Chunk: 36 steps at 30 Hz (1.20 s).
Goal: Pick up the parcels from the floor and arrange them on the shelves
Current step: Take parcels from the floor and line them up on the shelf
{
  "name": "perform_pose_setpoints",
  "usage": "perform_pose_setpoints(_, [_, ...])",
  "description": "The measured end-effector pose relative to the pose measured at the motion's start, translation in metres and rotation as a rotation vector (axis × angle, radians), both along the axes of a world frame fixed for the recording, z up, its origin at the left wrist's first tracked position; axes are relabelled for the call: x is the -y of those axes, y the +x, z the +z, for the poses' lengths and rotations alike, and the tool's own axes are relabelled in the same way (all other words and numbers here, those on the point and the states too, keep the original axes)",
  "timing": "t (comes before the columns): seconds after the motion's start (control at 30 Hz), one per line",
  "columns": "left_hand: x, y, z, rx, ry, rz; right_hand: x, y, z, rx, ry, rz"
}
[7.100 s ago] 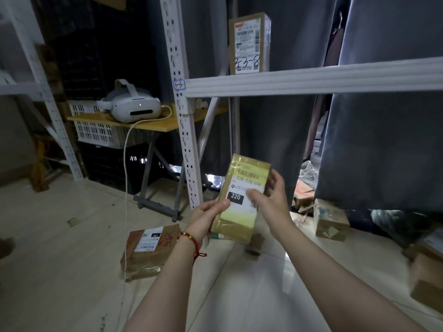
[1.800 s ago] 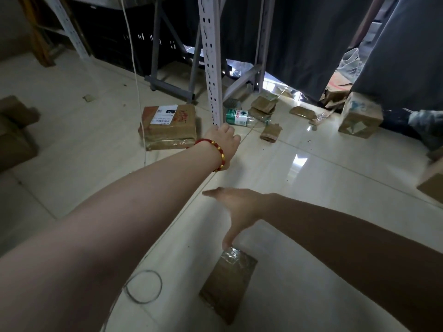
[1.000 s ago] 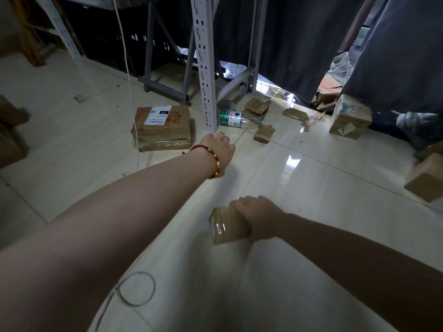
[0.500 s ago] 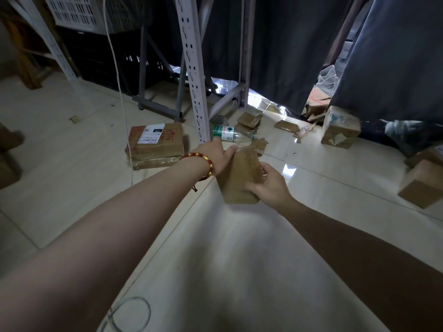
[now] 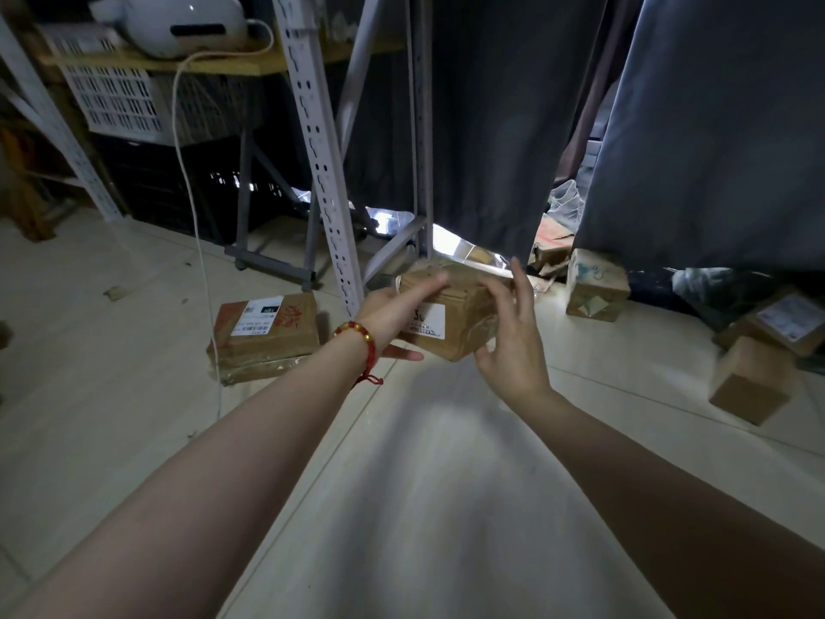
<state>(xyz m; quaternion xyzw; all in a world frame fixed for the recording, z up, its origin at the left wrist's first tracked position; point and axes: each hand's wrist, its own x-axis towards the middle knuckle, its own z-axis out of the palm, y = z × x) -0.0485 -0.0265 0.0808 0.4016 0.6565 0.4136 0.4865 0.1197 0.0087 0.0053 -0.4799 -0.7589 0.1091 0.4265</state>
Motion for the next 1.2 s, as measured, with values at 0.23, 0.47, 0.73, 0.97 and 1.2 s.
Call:
perform_pose_setpoints(0.23, [0.001,0.003,-0.011,-0.078,0.090,0.035,0.004,0.007,-0.009,-0.144,-0.185,-0.005])
perform_pose_setpoints(0.47, [0.004,-0.003,-0.021,-0.212,0.282,0.063,-0.012,-0.005,0.016,-0.974,-0.702,-0.085])
perform_pose_setpoints(0.73, [0.003,0.012,-0.003,-0.591,0.701,0.110,-0.026,-0.018,0.077,-1.028,-0.636,0.039])
perform_pose_setpoints(0.97, [-0.016,0.033,0.086,-0.631,0.959,0.250,-0.028,-0.003,0.178,-0.809,-0.330,0.159])
perform_pose_setpoints(1.2, [-0.048,0.043,0.203,-0.563,1.248,0.268,-0.029,0.035,0.311,-0.571,0.040,0.164])
